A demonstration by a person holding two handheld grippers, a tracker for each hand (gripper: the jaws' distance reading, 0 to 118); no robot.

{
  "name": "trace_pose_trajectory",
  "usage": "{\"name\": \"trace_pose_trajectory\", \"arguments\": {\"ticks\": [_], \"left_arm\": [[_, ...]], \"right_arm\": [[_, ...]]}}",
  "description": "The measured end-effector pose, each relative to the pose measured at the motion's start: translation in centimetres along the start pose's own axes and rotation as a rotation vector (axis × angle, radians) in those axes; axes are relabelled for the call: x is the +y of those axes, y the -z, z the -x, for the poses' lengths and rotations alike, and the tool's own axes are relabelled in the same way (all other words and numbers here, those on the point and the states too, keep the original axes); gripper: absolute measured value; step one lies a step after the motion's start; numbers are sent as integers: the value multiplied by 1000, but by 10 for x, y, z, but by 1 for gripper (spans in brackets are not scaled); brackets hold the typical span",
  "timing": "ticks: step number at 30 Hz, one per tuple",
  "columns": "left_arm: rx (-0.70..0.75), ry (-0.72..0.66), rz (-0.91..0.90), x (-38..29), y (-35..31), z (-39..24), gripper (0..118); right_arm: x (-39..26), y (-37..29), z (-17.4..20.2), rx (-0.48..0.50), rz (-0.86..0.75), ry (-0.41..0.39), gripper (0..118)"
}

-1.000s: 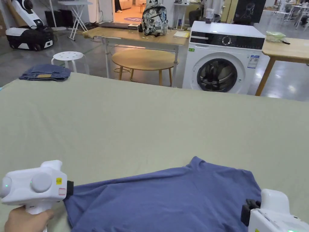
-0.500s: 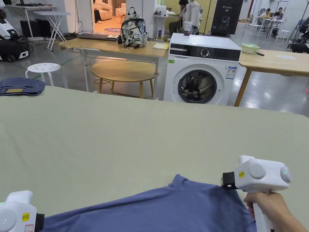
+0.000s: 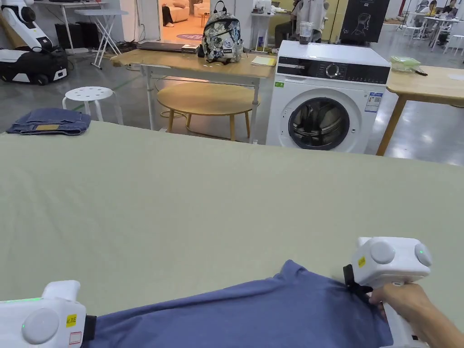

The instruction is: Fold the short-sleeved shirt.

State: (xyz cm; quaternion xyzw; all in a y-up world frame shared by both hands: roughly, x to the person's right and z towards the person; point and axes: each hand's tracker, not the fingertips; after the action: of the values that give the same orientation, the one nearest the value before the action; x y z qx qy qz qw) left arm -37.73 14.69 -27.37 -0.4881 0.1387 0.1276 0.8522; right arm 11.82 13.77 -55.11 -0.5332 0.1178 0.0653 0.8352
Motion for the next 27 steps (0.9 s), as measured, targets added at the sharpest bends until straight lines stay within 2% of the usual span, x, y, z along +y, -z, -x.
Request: {"name": "trace_pose_trajectory", "arguments": {"ticks": [2, 4, 6, 10, 12, 18, 27], "left_arm": [[-6, 0, -2, 0, -1, 0, 0], [-10, 2, -8, 0, -5, 1, 0], [-16, 2, -24, 2, -11, 3, 0], [-17, 6, -91, 11, -29, 8, 0], [-23, 7, -134, 18, -40, 13, 0], [-23, 56, -245, 56, -81, 16, 0], [-64, 92, -459, 120, -158, 8, 0]], "right_arm": [[-4, -2, 10, -64, 0, -43, 4], [-6, -11, 14, -56, -8, -30, 3], [-10, -25, 11, -26, -60, 15, 2], [-14, -67, 7, -67, -183, -13, 2], [-8, -73, -11, -17, -237, 18, 2], [-13, -143, -14, -78, -390, -35, 2], [-26, -266, -19, -152, -654, -20, 2]]}}
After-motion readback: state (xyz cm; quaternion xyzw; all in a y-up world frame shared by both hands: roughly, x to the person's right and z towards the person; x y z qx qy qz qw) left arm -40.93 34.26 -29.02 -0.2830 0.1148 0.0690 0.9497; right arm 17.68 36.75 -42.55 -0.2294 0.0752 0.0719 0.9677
